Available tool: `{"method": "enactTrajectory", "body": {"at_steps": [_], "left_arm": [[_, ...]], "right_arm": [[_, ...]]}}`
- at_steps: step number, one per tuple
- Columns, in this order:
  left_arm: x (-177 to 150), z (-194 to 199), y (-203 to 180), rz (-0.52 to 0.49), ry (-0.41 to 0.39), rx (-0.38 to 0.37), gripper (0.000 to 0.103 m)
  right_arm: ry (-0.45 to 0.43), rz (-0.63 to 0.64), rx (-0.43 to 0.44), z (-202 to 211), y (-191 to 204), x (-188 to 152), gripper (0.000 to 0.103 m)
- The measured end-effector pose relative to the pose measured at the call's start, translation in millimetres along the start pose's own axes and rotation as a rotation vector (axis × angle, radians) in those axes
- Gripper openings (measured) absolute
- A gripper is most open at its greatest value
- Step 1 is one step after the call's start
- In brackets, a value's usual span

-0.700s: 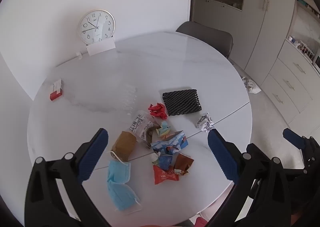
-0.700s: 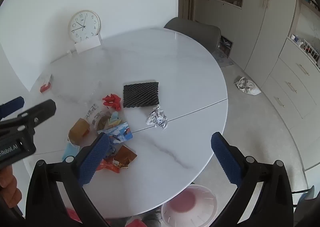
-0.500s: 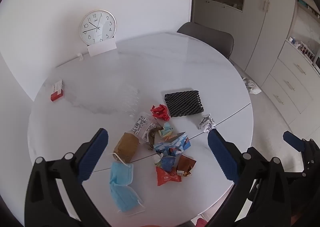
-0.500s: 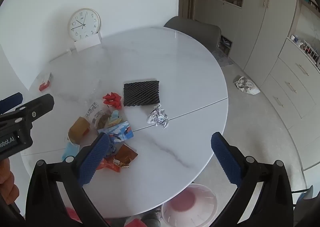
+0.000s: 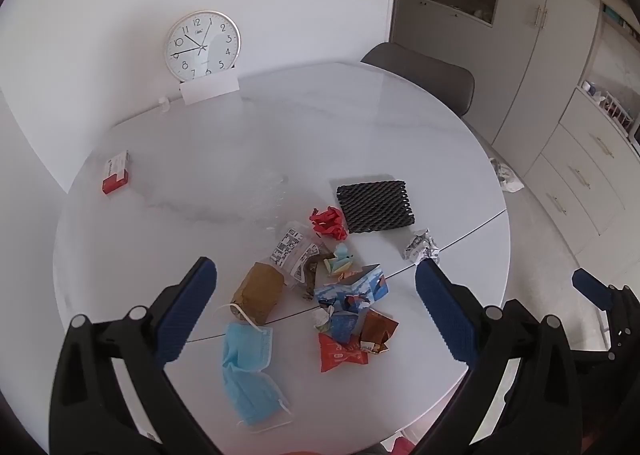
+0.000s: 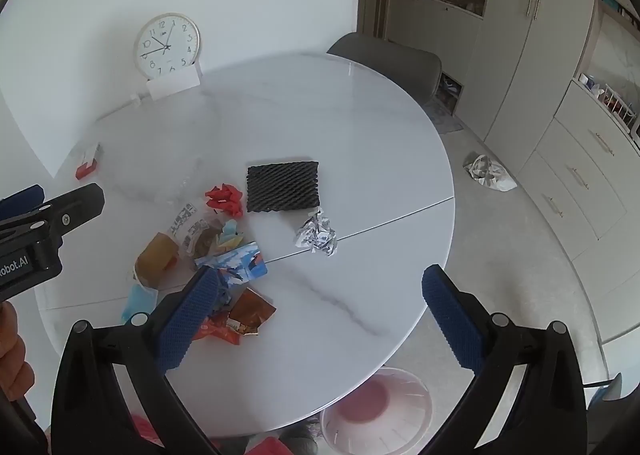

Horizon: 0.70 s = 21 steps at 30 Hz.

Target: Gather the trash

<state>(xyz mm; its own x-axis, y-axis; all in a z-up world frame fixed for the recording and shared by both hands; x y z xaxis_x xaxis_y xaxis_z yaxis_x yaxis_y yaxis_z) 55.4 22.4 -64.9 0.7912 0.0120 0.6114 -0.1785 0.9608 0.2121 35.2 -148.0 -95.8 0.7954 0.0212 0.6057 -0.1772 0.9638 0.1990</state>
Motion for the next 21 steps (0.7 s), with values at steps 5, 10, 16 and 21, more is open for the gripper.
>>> {"method": "enactTrajectory", "body": {"at_steps": [5,10,16,21], "left_arm": [[-1.4,-1.7,5.3,0.006,0.006,0.002,0.095],[-2.3,-2.6,5.9,0.009,0.009,0.005,0.095],[-4.4,-2.2,5.7,0.008,0.011,0.007,0.095],[-2.3,-3.1,9.4,0.010,0.013,0.007,0.095]], "right_arm": [[0.005,0.005,-0.002,-2.4,2.7,-1.6,0.101],[0.005,0.007,-0.002,-0.1,3.6,-1.3,0.101],[0.007,0.007,-0.004,0.7,4.1,-1.1,0.101],[0.007,0.007,-0.003,0.7,4.1,-0.9,0.101]]}}
Point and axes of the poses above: each gripper's, at about its wrist camera, not at the fingertips, and z roughly against the way its jaws point, y to its left, x to its top, the point moved 8 cm from there along -z, roughly the way its jaws point, and after that the axes turned 15 degrees about x, right-handed, at the moved point
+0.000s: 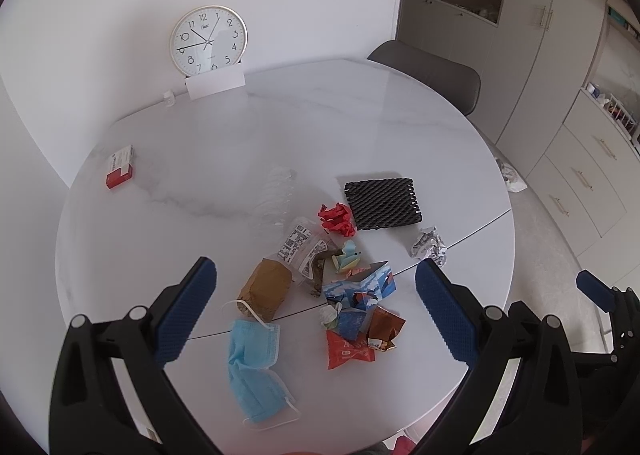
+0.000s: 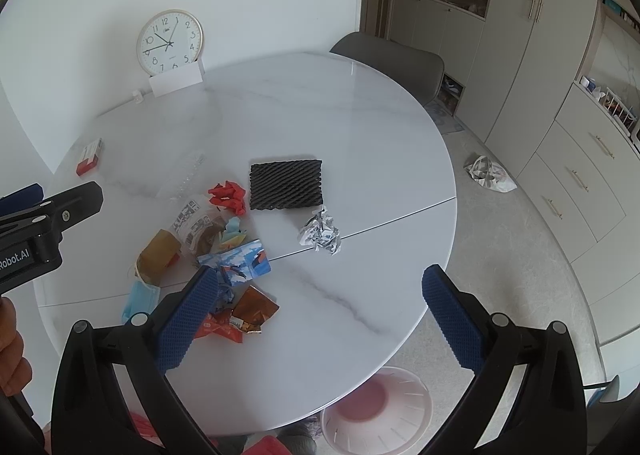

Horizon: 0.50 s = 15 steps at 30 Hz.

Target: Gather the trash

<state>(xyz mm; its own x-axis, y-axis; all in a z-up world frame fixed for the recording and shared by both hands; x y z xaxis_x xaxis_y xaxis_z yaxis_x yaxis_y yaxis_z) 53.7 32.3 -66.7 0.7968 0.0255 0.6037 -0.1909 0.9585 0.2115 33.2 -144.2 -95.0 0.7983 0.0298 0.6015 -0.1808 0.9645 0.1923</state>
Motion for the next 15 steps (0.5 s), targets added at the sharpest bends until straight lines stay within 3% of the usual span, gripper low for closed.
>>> {"method": "enactTrajectory", "body": {"at_steps": [15], "left_arm": [[0.1,-1.7,4.2,0.006,0.003,0.008,0.095]], "right_arm": [[0.005,0.002,0.009,0.1,3.7,0.6,0.101]]}}
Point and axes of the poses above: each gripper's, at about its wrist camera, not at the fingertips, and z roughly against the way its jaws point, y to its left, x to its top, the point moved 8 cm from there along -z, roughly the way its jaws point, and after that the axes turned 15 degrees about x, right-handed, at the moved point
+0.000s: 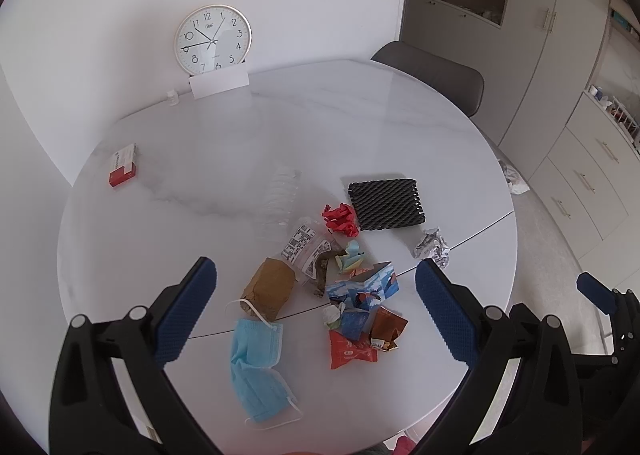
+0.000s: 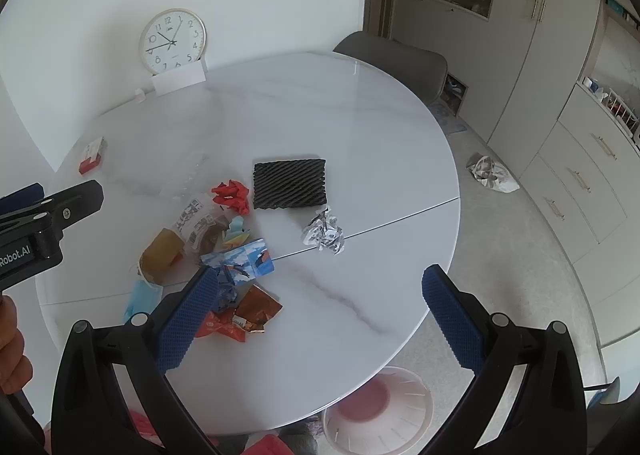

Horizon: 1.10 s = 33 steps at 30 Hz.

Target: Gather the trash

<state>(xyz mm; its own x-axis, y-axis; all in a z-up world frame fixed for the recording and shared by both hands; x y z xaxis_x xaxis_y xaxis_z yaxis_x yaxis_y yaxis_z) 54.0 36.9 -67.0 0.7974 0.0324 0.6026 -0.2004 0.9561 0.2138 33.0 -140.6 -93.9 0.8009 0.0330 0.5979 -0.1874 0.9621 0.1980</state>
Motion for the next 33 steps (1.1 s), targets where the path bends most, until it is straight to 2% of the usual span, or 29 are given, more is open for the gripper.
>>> {"method": "enactTrajectory", "body": {"at_steps": [33], "left_arm": [[-2.0,-4.7,4.2,0.000,0.008,0.003,0.095]], "right_arm": [[0.005,0.001,0.003,-2.6,1.7,-2.7,0.101]]}}
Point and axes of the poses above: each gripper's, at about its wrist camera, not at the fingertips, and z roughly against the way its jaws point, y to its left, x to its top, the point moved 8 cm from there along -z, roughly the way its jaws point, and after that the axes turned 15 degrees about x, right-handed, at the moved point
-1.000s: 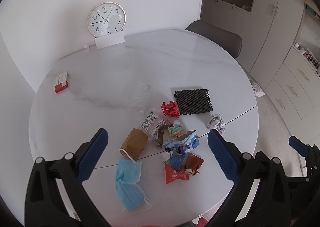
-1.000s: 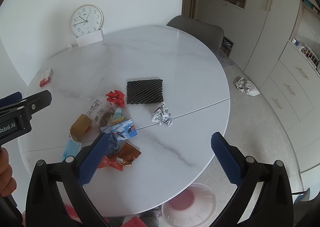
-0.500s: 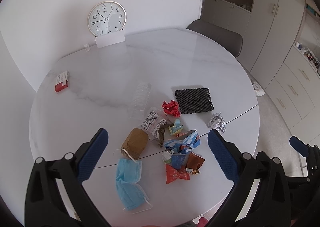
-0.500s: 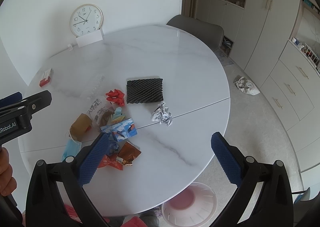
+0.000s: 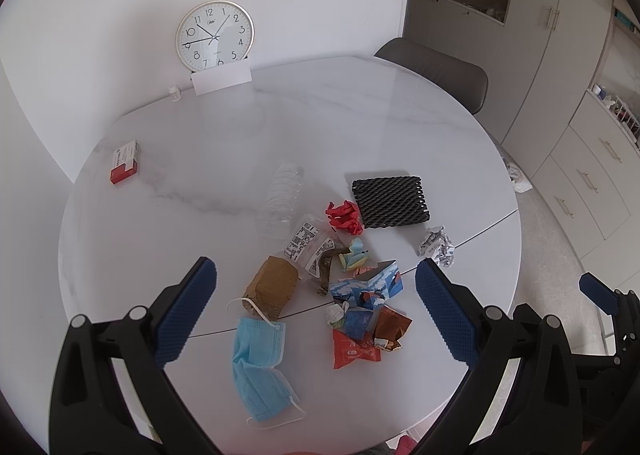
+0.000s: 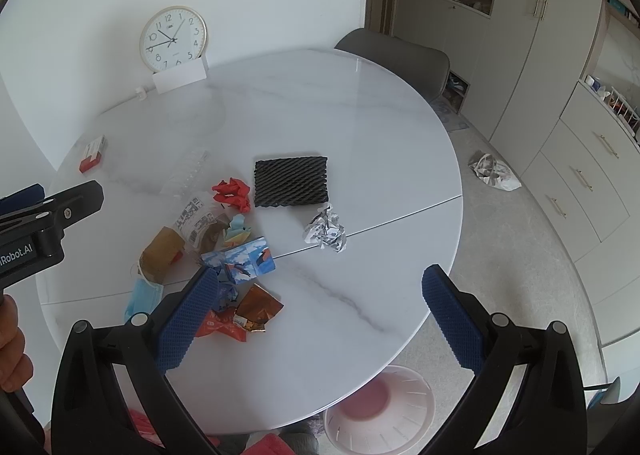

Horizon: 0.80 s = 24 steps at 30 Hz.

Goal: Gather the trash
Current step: 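Grasp the blue face mask with the left gripper while the right grasps the black sponge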

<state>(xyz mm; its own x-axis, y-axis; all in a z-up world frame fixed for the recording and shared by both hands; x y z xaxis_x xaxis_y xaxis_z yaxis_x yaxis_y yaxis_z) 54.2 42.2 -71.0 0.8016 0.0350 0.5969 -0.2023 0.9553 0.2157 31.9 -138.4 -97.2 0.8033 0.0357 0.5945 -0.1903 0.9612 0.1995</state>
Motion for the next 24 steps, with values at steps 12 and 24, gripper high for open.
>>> {"method": "enactTrajectory", "body": {"at_steps": [12,24], "left_arm": [[-5.9,-13.1,11.6,0.007,0.013,-0.001,0.095],[-88.3,-88.0,66.0,0.032,0.161,0.006,0.095]], "right_arm": [[0.035,0.005,0.039,-16.8,-0.9,-5.5,0.101],[0.206,-0.026,0.104,-80.4,-13.1,-47.7,0.101]]}}
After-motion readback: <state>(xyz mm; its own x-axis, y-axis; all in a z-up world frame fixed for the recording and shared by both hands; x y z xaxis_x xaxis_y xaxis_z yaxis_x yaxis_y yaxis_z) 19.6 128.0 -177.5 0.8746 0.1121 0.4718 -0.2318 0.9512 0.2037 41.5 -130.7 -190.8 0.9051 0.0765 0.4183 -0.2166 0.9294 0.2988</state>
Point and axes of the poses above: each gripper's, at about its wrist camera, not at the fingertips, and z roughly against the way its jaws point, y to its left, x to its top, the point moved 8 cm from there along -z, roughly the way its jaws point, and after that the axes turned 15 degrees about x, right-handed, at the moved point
